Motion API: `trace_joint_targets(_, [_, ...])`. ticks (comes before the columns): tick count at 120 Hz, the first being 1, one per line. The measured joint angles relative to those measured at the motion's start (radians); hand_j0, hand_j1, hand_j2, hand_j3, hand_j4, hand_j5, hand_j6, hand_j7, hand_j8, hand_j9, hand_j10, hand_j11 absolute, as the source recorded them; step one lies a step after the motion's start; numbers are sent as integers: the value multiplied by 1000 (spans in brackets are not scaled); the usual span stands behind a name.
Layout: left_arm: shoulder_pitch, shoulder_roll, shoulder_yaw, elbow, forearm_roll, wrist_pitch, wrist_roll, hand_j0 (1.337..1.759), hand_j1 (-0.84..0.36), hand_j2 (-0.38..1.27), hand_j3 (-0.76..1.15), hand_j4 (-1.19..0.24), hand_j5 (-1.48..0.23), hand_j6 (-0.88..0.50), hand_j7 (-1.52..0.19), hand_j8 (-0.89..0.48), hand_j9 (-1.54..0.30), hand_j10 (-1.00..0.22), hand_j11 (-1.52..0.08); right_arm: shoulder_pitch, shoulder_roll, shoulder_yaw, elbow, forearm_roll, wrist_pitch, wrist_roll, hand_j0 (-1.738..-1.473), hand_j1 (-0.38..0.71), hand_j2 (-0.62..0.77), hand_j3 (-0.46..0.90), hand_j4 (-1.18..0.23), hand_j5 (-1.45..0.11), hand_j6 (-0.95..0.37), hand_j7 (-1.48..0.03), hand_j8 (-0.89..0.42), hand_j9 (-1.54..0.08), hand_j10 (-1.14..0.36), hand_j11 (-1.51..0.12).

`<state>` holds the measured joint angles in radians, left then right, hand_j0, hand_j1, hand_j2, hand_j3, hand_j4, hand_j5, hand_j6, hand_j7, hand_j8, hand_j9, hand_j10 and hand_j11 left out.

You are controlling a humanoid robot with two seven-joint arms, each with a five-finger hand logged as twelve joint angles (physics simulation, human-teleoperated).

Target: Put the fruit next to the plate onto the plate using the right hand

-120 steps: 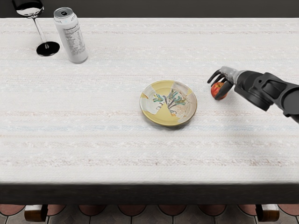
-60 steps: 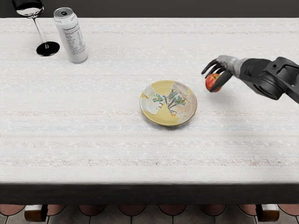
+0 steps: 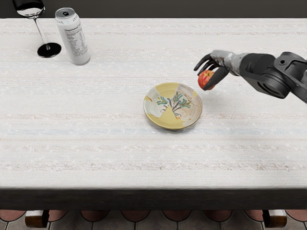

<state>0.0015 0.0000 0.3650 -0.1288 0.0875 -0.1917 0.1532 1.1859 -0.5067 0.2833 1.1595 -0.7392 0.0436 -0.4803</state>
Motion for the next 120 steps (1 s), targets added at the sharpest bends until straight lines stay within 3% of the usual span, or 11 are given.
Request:
trace_joint_targets(78, [0, 0, 0, 0, 0, 0, 0, 1658, 69, 46, 0, -233, -303, -233, -303, -233, -303, -233, -303, -9, 123, -4, 1, -1, -5, 1, -1656, 220, 119, 0, -558, -743, -574, -734, -426, -746, -484, -738])
trace_joint_targets(120, [0, 0, 0, 0, 0, 0, 0, 1658, 69, 46, 0, -233, -303, -233, -303, -233, -303, -233, -303, -56, 183, -9, -9, -14, -15, 4, -1657, 221, 138, 0, -562, -750, -581, -740, -429, -754, -489, -744])
